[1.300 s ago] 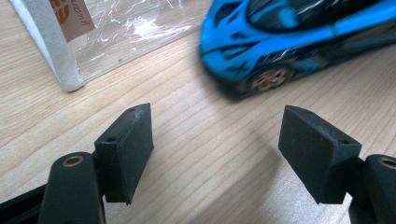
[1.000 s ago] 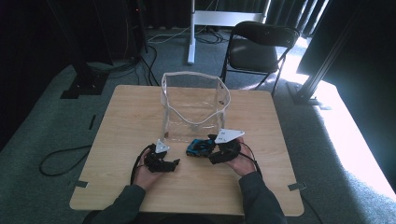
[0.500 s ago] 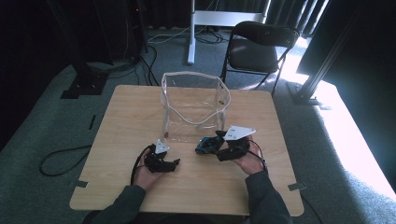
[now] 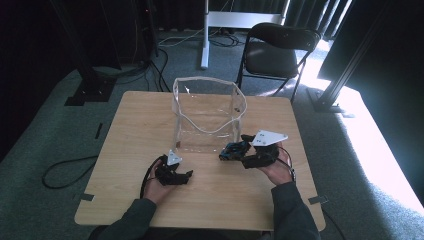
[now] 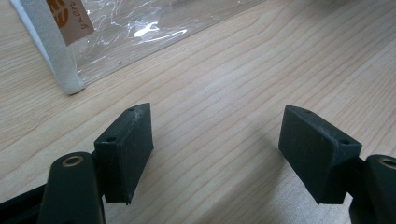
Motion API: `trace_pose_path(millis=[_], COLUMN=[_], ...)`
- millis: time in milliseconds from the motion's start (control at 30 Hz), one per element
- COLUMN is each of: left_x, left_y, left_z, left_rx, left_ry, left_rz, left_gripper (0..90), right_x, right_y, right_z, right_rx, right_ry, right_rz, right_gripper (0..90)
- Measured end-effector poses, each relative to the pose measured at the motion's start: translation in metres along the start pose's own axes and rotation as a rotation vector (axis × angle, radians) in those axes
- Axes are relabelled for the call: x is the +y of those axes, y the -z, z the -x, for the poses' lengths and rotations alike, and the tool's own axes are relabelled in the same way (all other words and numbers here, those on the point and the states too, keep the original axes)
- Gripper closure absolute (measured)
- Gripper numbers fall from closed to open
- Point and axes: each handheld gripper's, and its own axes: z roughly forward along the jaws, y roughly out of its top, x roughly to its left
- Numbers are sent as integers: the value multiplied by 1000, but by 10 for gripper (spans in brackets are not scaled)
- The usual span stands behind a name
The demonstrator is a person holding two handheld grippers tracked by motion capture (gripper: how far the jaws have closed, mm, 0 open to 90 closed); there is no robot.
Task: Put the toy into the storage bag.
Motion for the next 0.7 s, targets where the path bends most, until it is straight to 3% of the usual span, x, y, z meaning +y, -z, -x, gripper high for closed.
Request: trace_pose_path(millis=[167,433,700], left_x=[0,0,0], left_y=[0,0,0], left_z=[0,1,1], left_rx=[1,5,7], left_ry=[-1,-3,-2], left_rz=[0,-1,-1], left_gripper=[264,264,265], right_x=[3,4,9], right_y=[12,26,45], right_z=[7,13,20], right_rx=[-24,-12,-39], right_ry=[-2,-14,3], right_rz=[9,19,8], right_gripper=[246,246,246])
